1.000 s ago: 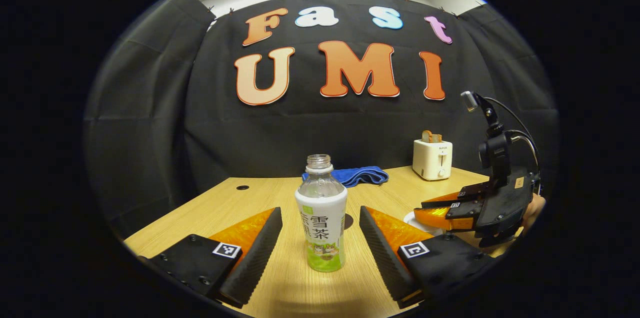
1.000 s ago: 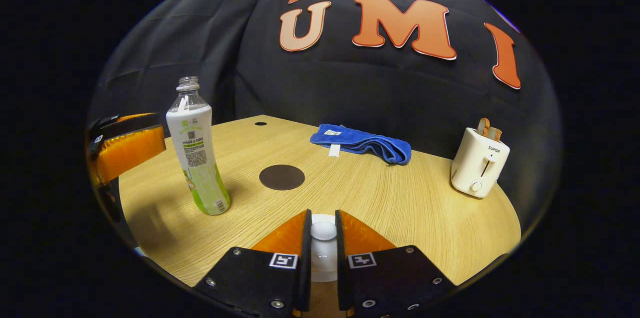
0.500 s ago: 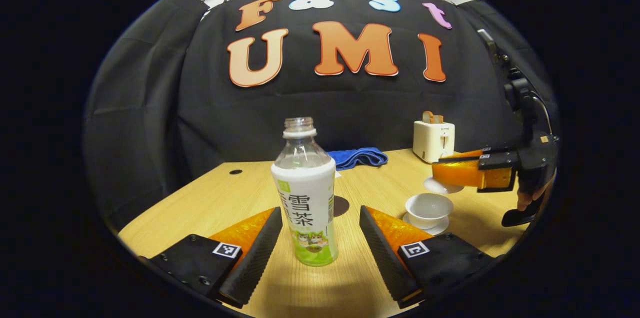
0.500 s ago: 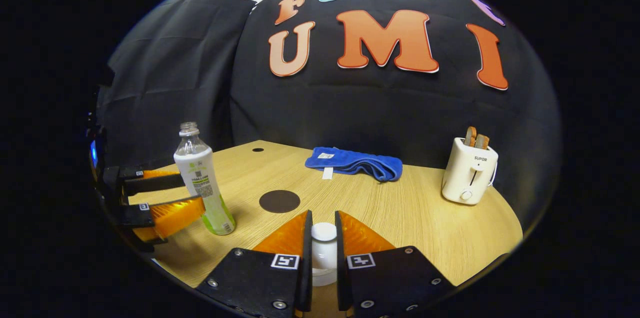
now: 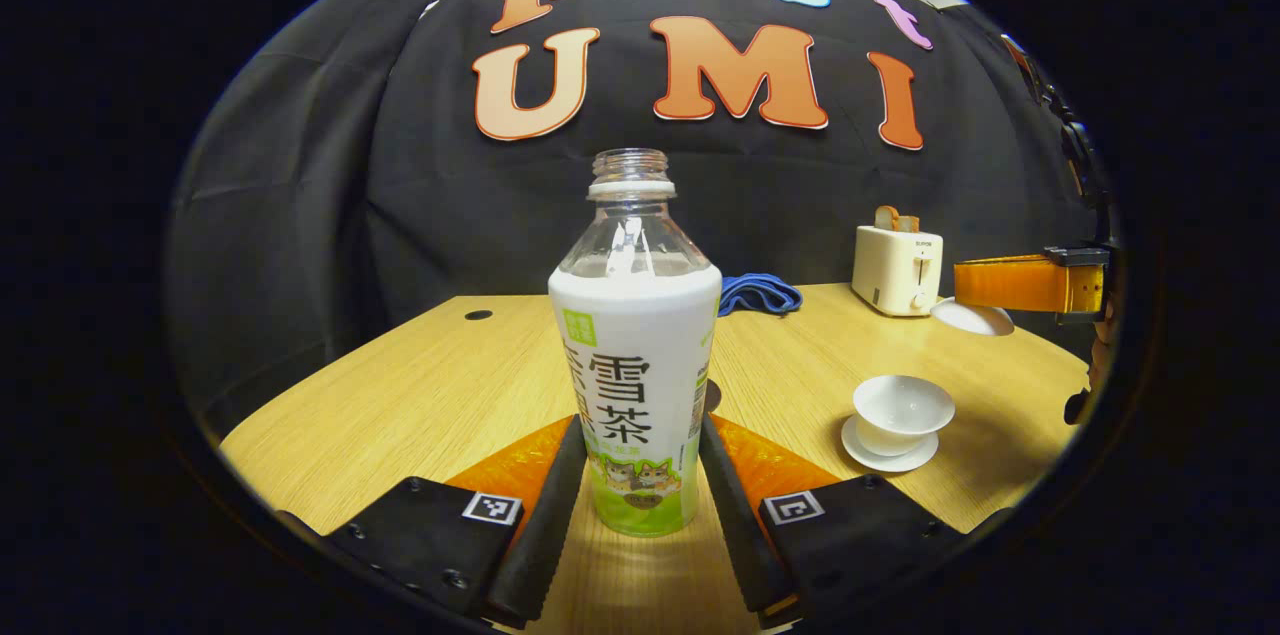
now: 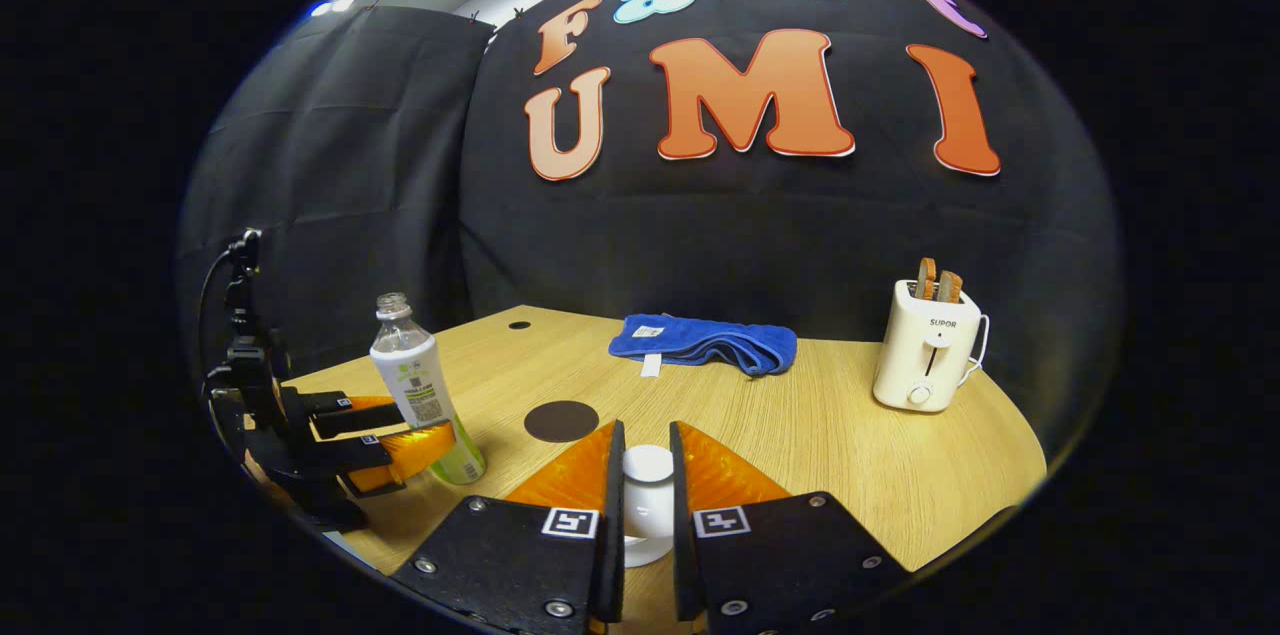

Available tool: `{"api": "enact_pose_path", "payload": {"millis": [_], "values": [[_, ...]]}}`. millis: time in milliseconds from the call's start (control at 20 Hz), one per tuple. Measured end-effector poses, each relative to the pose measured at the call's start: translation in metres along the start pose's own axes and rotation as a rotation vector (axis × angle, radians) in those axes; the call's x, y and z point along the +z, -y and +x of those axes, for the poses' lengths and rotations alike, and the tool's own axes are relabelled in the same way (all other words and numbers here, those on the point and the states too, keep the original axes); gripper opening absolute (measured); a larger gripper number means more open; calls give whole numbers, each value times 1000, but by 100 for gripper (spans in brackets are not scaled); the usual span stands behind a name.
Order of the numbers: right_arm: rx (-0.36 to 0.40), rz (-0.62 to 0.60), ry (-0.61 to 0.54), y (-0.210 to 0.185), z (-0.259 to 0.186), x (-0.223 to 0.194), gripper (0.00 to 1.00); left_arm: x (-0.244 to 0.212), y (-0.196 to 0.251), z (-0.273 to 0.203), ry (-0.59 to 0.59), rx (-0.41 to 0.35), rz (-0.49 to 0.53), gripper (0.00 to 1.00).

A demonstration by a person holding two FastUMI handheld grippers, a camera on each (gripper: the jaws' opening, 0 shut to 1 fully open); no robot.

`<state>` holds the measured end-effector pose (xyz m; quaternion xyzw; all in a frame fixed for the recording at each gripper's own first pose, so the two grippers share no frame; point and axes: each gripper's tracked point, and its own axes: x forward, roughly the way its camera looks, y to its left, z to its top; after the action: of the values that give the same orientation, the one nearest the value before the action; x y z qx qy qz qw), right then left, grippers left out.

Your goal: Open the teacup lid with one hand, grasp the water bottle and pour water into the teacup with the other hand; after pouring, place the water bottle on the coaster and then close the teacup lid.

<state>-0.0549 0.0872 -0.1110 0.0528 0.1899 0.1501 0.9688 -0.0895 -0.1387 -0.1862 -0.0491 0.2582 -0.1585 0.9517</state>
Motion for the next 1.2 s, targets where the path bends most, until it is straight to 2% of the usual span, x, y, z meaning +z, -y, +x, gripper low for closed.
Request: {"api": "enact_pose_path", "payload": {"millis": [250, 550, 750, 850, 1050, 1200], "values": [[-9, 1, 19, 4, -12, 6, 20, 2, -7, 7, -15, 9, 8, 65], [-45, 2, 39, 23, -31, 13, 20, 4, -8, 14, -49, 30, 161, 65], [-48, 10, 64, 30, -44, 22, 20, 14, -14, 18, -59, 52, 320, 64], [-50, 10, 78, 34, -52, 25, 20, 18, -14, 19, -63, 57, 433, 63], [-62, 14, 102, 43, -65, 32, 20, 16, -10, 23, -76, 39, 583, 63], [-80, 14, 110, 53, -74, 36, 20, 12, -7, 22, -88, 33, 761, 65]]}}
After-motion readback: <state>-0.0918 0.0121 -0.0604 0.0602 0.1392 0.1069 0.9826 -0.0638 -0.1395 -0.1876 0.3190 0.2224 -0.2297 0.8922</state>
